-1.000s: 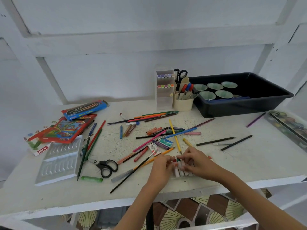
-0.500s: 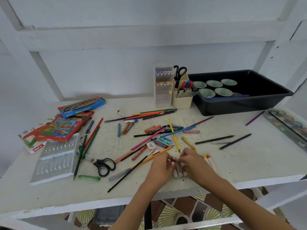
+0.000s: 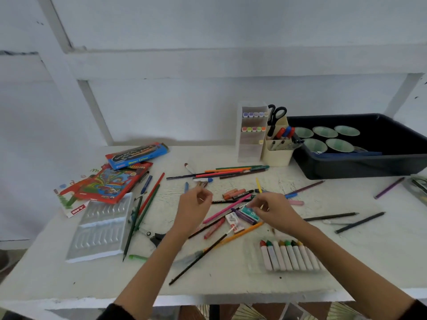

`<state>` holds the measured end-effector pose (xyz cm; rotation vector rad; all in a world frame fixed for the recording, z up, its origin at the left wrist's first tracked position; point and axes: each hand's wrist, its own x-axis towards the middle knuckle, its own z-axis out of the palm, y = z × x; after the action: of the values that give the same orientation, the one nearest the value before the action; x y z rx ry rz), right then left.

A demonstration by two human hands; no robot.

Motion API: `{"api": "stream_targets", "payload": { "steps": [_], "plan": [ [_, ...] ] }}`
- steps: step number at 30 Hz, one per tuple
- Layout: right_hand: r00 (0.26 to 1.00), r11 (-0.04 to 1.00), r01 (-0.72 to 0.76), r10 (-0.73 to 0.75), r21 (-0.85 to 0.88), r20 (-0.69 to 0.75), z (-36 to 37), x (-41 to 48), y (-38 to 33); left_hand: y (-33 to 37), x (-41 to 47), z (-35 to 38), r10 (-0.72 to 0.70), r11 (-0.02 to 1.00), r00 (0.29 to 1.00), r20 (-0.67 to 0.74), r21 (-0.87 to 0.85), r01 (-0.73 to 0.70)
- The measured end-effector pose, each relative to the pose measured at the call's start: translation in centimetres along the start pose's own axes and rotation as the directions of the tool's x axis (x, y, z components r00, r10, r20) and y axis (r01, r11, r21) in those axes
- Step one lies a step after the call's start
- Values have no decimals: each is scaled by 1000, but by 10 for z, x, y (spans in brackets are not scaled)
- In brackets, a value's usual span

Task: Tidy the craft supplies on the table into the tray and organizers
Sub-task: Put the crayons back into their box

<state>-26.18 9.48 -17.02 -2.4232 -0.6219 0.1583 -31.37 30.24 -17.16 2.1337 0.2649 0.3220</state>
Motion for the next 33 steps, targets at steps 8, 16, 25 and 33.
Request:
{"api": "stream_targets", "payload": {
  "steps": [8, 16, 25, 33],
  "plan": [
    [997, 989, 5, 7, 149, -79, 54, 119, -22, -68, 124, -44, -51, 989, 996, -72, 132, 60],
    [997, 996, 73, -72, 51, -28, 90, 163, -14, -117, 182, -26, 44, 879, 967, 250, 451, -157],
    [996, 993, 57, -49, 102, -81, 76, 153, -14, -115, 185, -25, 235, 927, 966, 109, 273, -256],
    [962, 678, -57, 232, 733, -141, 30, 113, -19, -51, 136, -35, 160, 979, 984, -77, -115, -169]
  ]
}}
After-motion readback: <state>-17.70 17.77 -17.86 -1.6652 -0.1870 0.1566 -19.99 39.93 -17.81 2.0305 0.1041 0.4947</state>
